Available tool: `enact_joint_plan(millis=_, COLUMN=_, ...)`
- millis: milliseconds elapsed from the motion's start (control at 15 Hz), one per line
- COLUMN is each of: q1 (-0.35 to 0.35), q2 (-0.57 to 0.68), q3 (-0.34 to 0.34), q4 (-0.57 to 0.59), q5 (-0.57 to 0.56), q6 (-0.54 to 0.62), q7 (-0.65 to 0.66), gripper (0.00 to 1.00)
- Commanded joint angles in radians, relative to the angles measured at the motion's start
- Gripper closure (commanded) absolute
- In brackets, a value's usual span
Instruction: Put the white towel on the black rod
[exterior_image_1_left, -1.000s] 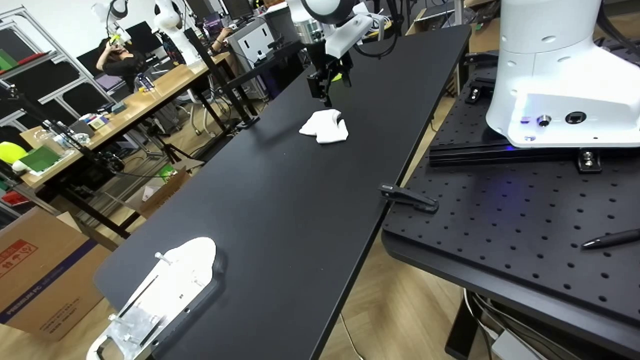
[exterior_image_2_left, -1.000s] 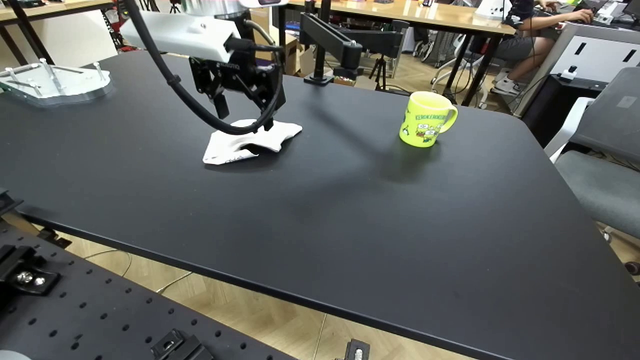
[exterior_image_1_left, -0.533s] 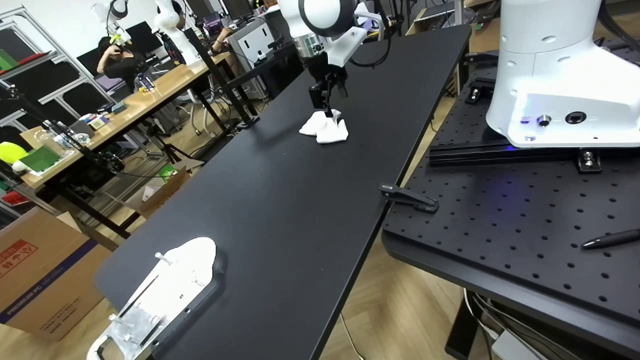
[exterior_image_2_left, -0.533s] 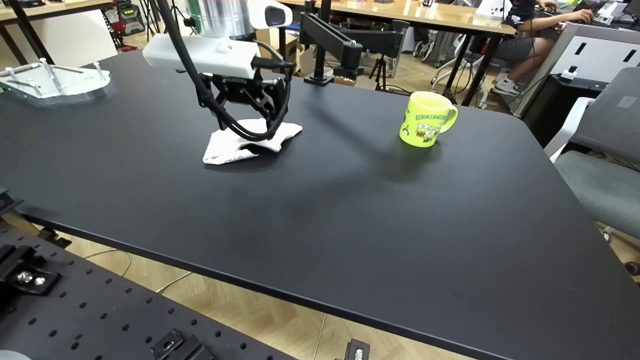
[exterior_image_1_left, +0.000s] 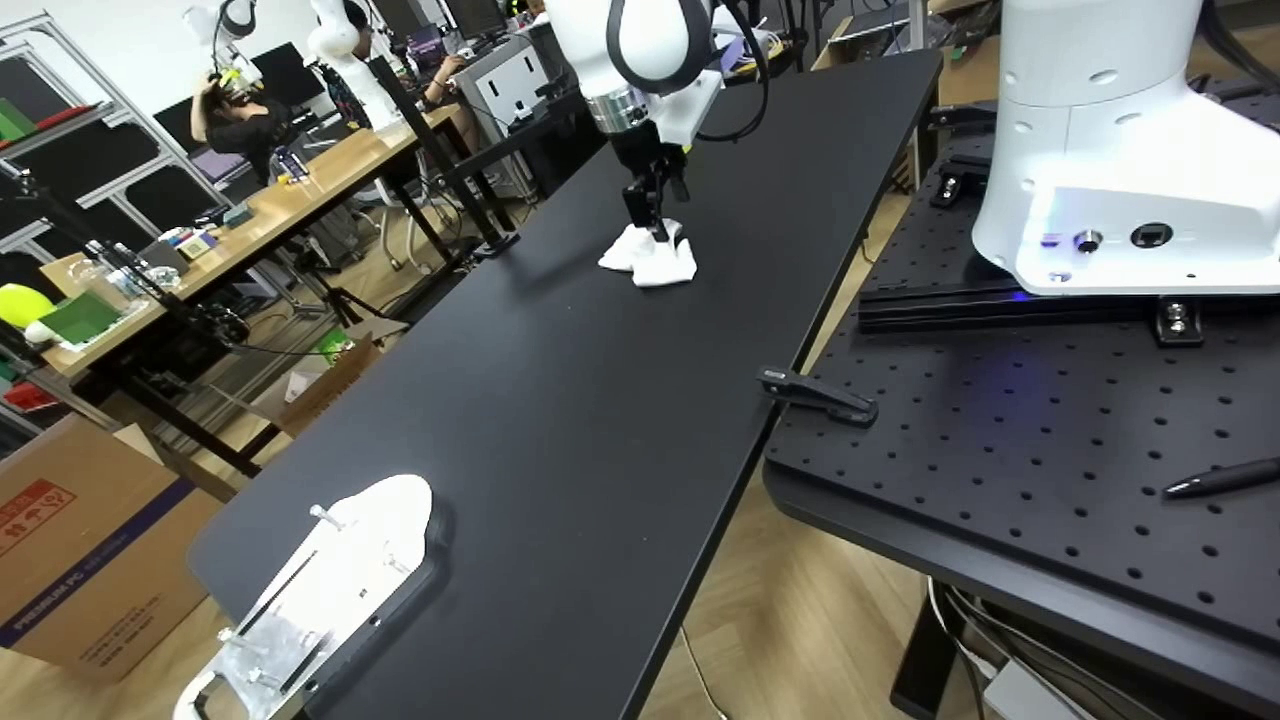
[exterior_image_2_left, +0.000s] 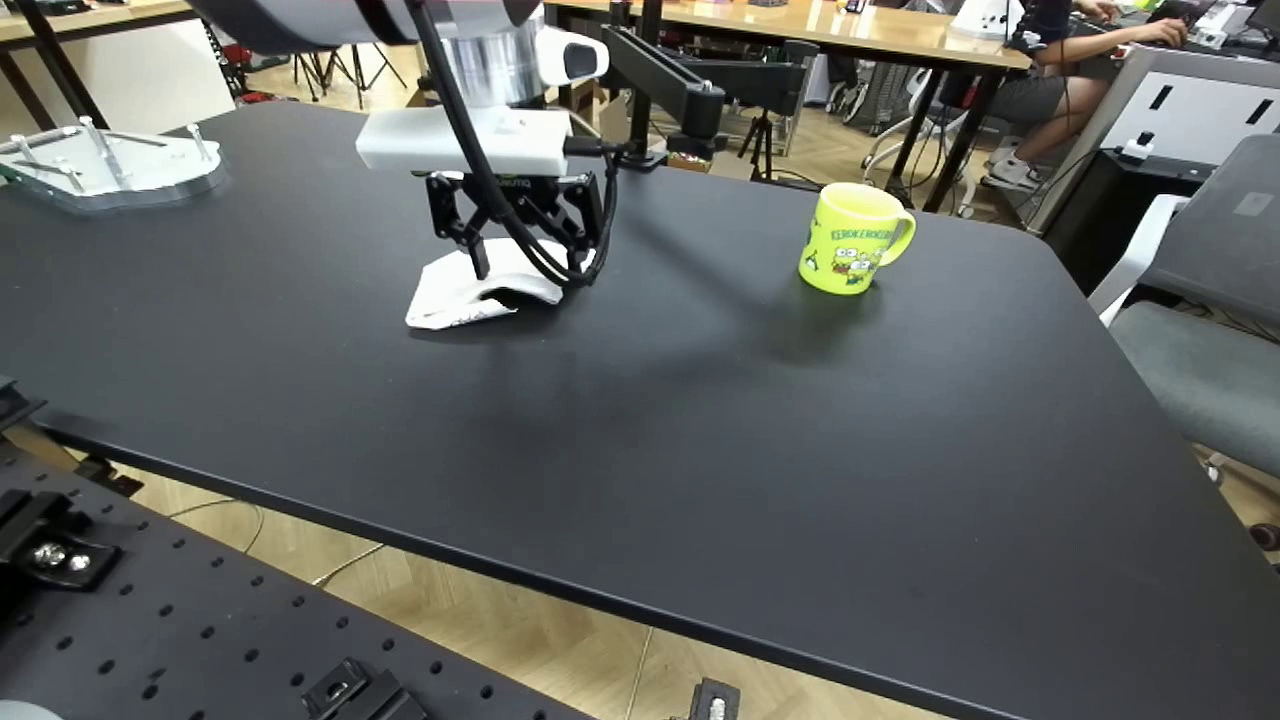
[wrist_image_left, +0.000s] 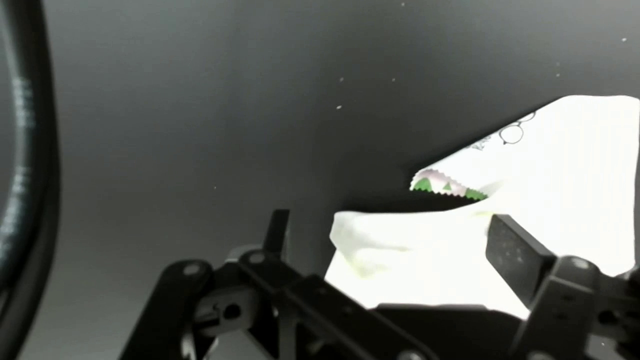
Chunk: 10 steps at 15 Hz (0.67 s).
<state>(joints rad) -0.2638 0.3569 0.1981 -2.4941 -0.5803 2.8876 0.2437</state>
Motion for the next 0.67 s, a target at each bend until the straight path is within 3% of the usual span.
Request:
enact_joint_plan(millis=0, q1=0.071, q2=0.049, q3=-0.067, q4=0.066, q5=-0.079, q6=-0.003, q7=0.058, gripper=0.00)
enact_joint_plan(millis=333, q1=0.173, q2=0.091, q3=-0.141, q4=0.123, q5=-0.131, q6=0.036, q7=0.158, gripper=0.00)
enact_joint_plan(millis=400, q1=0.181, q2=0.099, q3=-0.141, q4=0.129, q5=-0.125, q6=0.036, q7=0.157, gripper=0.25)
enact_joint_plan(millis=467, q1=0.190, q2=0.107, q3=-0.144, q4=0.135, q5=-0.120, q6=0.037, q7=0.161, gripper=0.26)
enact_joint_plan(millis=600, q1=0.193, q2=0.121, q3=-0.137, q4=0.140, q5=-0.104, q6=0.036, q7=0.156, gripper=0.40)
